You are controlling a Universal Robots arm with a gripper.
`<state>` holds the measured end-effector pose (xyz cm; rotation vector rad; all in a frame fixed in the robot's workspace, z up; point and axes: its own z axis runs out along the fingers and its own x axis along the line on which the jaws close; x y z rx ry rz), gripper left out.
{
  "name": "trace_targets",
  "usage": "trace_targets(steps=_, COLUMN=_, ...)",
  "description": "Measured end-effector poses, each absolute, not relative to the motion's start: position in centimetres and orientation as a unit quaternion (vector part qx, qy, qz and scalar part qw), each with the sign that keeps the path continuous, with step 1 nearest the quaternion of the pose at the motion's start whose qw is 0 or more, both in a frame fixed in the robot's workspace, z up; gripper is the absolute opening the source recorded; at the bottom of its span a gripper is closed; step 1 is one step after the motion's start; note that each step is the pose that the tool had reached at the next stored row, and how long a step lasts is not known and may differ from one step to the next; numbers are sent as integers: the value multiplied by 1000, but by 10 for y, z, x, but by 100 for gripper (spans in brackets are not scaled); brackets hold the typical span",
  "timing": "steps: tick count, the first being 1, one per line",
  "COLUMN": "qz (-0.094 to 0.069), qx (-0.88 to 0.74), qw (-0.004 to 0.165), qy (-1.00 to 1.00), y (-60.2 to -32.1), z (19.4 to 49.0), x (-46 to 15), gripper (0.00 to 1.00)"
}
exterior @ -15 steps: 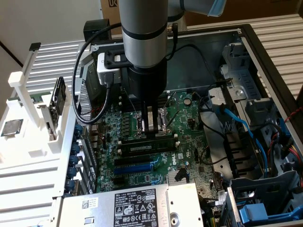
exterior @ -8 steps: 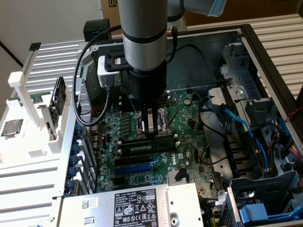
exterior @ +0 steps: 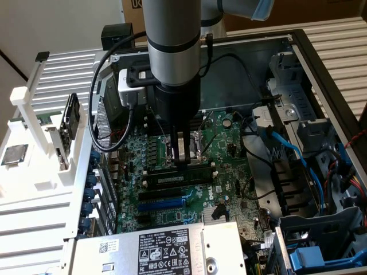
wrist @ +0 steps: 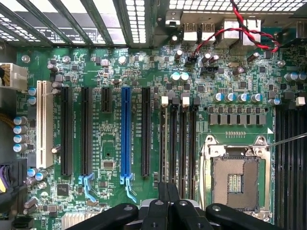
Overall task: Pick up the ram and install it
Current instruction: 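Press down the ram until it locks into place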
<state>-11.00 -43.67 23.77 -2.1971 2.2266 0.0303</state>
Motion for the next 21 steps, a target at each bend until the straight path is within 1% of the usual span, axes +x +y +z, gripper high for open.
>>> trace_targets(steps=21, qz=10, qx=-707, qw=6, qy=707, y=-436, z=231, x=-110, gripper=11)
